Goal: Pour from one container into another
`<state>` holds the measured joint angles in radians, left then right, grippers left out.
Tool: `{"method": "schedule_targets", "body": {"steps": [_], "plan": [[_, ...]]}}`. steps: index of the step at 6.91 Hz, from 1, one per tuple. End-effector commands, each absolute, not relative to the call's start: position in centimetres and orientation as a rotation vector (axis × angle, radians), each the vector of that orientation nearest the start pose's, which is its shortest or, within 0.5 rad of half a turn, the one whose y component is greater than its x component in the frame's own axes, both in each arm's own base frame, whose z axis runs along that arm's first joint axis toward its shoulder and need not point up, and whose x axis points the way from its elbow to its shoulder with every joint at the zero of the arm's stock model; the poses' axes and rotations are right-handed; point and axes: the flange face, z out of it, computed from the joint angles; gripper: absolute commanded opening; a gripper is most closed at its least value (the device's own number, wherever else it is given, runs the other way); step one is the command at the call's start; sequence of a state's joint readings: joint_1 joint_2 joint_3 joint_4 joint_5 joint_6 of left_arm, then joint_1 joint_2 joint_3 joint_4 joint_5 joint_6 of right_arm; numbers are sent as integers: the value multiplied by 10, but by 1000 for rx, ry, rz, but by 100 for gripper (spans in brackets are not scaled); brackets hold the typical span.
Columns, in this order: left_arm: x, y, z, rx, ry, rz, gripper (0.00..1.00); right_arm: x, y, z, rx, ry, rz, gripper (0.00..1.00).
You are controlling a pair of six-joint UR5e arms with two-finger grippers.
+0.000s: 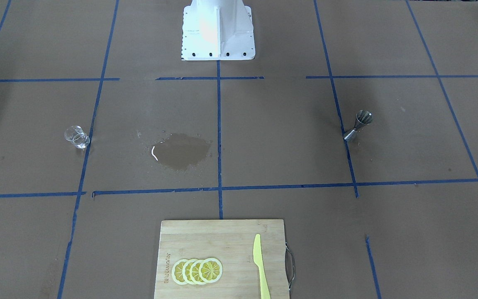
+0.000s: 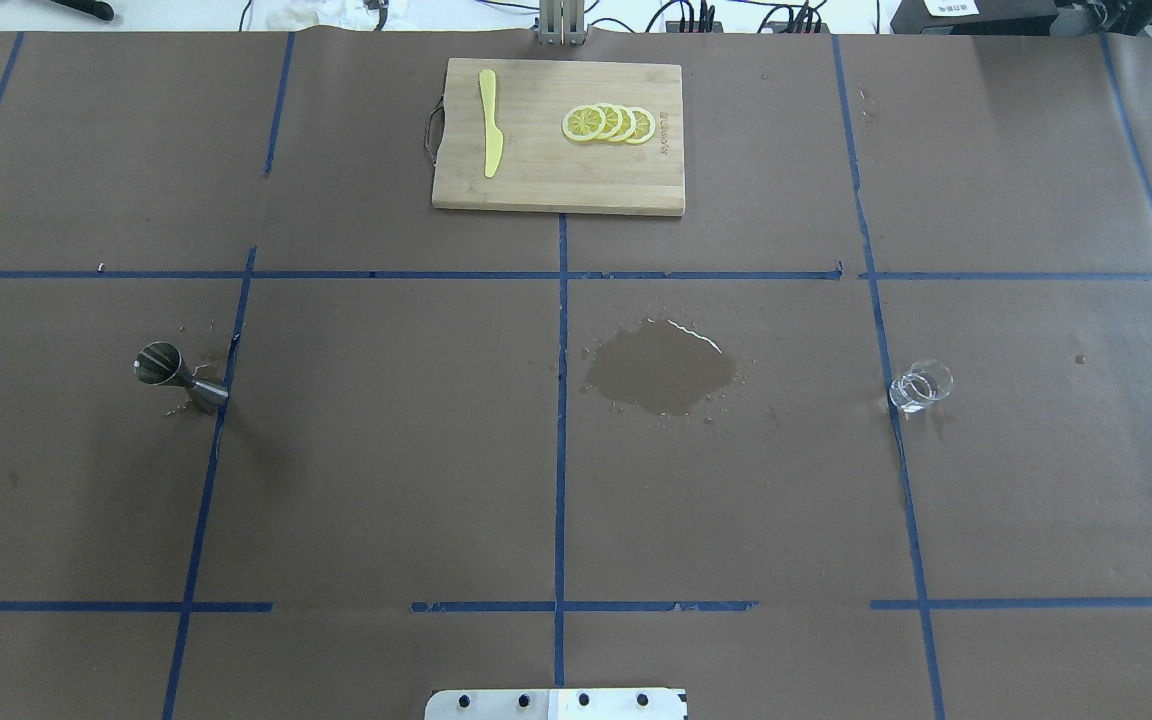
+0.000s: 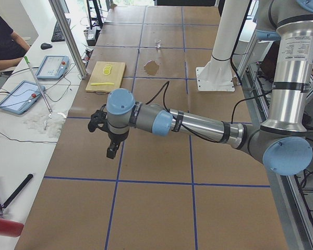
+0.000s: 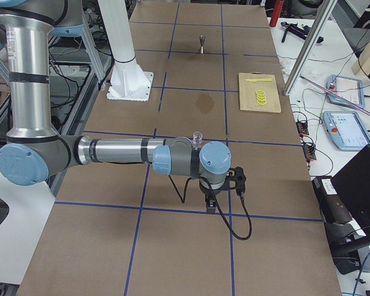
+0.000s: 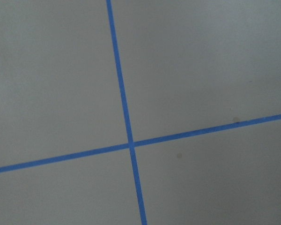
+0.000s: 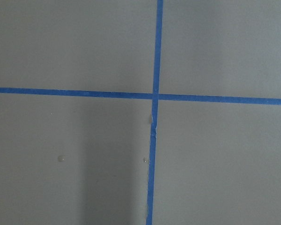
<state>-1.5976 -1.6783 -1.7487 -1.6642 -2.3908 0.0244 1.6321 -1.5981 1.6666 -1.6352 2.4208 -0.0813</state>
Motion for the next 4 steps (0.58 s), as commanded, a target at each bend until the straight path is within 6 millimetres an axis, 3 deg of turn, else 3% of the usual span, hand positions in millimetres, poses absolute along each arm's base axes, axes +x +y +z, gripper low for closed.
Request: {"method": "schedule_targets", "body": {"steps": [1,2,3,4], "plan": [[-73,-566,439,512,799,221,100,87,-475,609,95,-864,-34,100],[-68,-562,440,512,851,213,100,87,-474,605,103,-863,-38,100],[-51,-569,442,410,928,73,100,87,-474,605,103,-863,-38,100],[-15,-570,428,403,962,79,100,87,-474,605,104,-863,-39,100]]}}
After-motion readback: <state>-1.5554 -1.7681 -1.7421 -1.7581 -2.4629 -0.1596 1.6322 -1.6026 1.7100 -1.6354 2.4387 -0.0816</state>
